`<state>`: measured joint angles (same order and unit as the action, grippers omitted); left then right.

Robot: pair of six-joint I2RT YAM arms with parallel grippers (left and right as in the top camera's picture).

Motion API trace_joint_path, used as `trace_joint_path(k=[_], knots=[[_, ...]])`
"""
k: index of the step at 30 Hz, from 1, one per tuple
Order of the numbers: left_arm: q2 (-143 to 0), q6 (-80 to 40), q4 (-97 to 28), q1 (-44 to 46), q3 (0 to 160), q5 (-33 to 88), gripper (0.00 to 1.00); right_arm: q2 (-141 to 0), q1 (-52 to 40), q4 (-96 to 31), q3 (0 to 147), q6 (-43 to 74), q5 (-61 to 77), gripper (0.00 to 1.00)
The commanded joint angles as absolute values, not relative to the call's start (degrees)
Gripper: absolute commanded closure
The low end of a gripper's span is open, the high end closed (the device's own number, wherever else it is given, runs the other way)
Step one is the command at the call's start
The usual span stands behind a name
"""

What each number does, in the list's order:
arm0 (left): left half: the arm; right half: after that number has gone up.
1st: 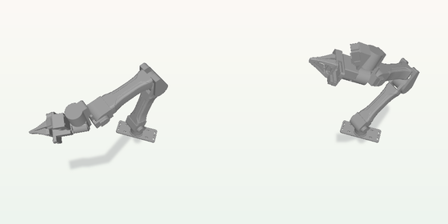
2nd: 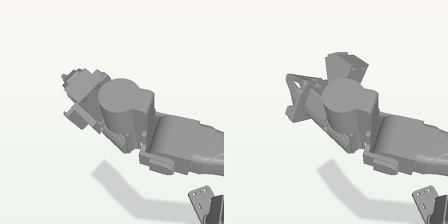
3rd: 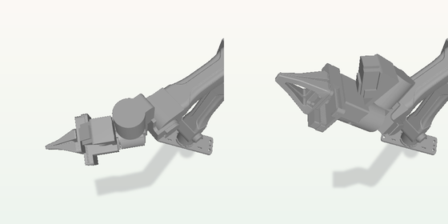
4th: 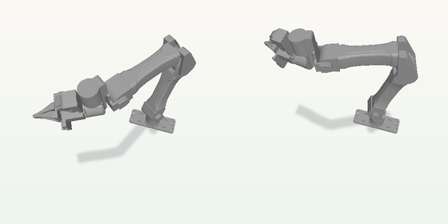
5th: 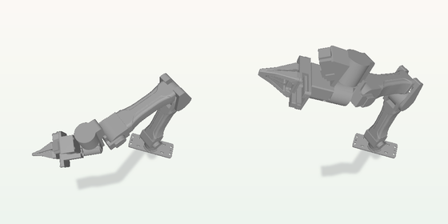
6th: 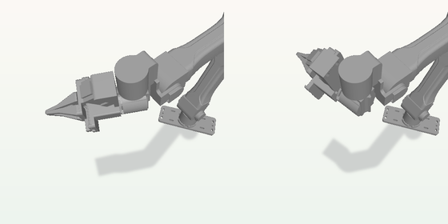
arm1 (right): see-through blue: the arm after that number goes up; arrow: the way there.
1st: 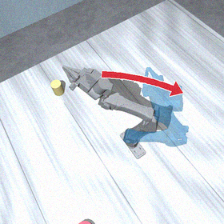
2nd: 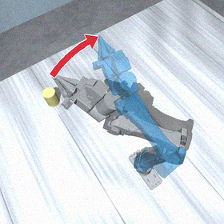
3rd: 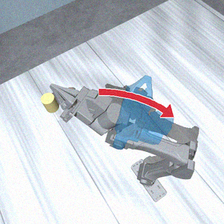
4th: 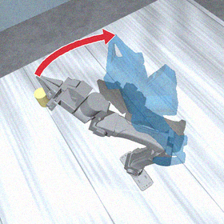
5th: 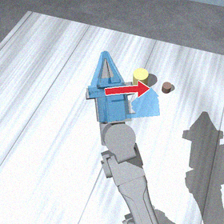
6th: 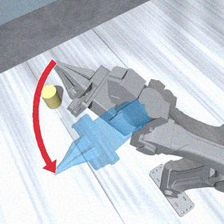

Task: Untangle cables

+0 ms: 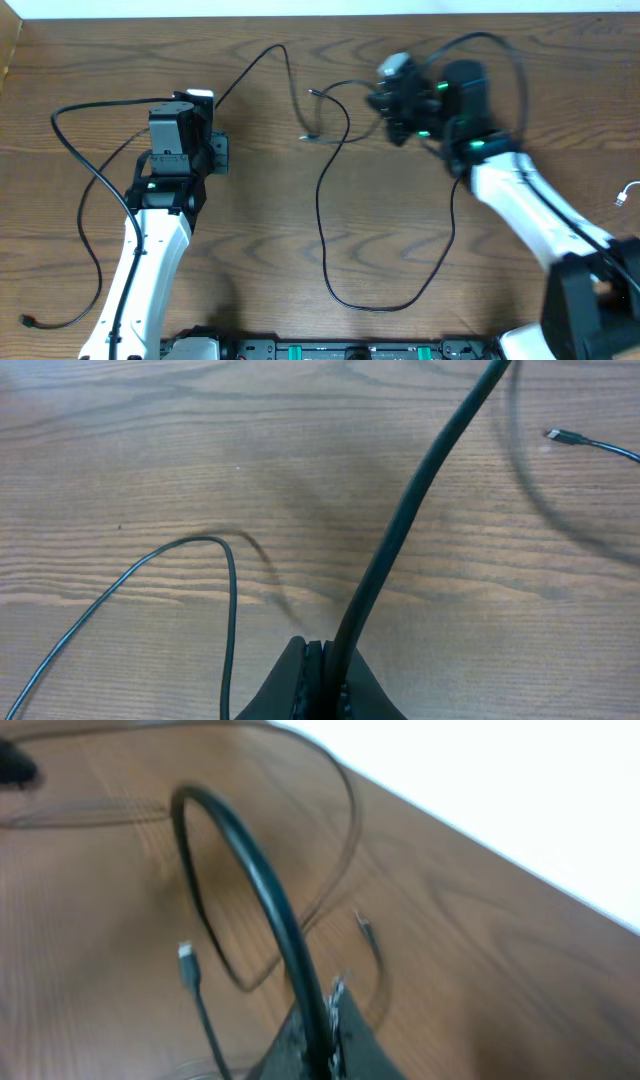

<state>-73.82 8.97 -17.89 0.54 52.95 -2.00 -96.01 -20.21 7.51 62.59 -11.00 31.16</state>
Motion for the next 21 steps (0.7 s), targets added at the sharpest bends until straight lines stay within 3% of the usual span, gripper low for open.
trace_joint_path(k=[1, 9, 10, 11, 13, 14, 21], knots=[[-73.36, 8.67, -18.17, 0.3, 52.73, -2.13, 0.93, -100.44, -26.39, 12.62, 62.85, -6.66, 30.72, 0.99], [-73.36, 8.69, -18.98, 0.27, 52.73, -2.15, 0.93, -108.62, -37.12, 18.17, 62.85, -4.95, 25.52, 0.99], [-73.36, 8.69, -19.11, 0.27, 52.73, -2.15, 0.93, -108.99, -37.76, 17.78, 62.85, -4.95, 24.21, 0.88], [-73.36, 8.69, -19.22, 0.27, 52.73, -2.15, 0.93, -109.1, -38.15, 17.19, 62.85, -4.93, 23.0, 0.71], [-73.36, 8.69, -19.27, 0.27, 52.73, -2.15, 0.93, -109.08, -38.35, 16.36, 62.85, -4.93, 21.93, 0.16], [-73.36, 8.69, -19.25, 0.27, 52.73, -2.15, 0.92, -108.97, -38.28, 16.23, 62.85, -4.91, 21.98, 0.01], [-73.36, 8.69, -19.25, 0.27, 52.73, -2.15, 0.92, -108.14, -36.1, 12.97, 62.85, -4.73, 21.96, 0.01]])
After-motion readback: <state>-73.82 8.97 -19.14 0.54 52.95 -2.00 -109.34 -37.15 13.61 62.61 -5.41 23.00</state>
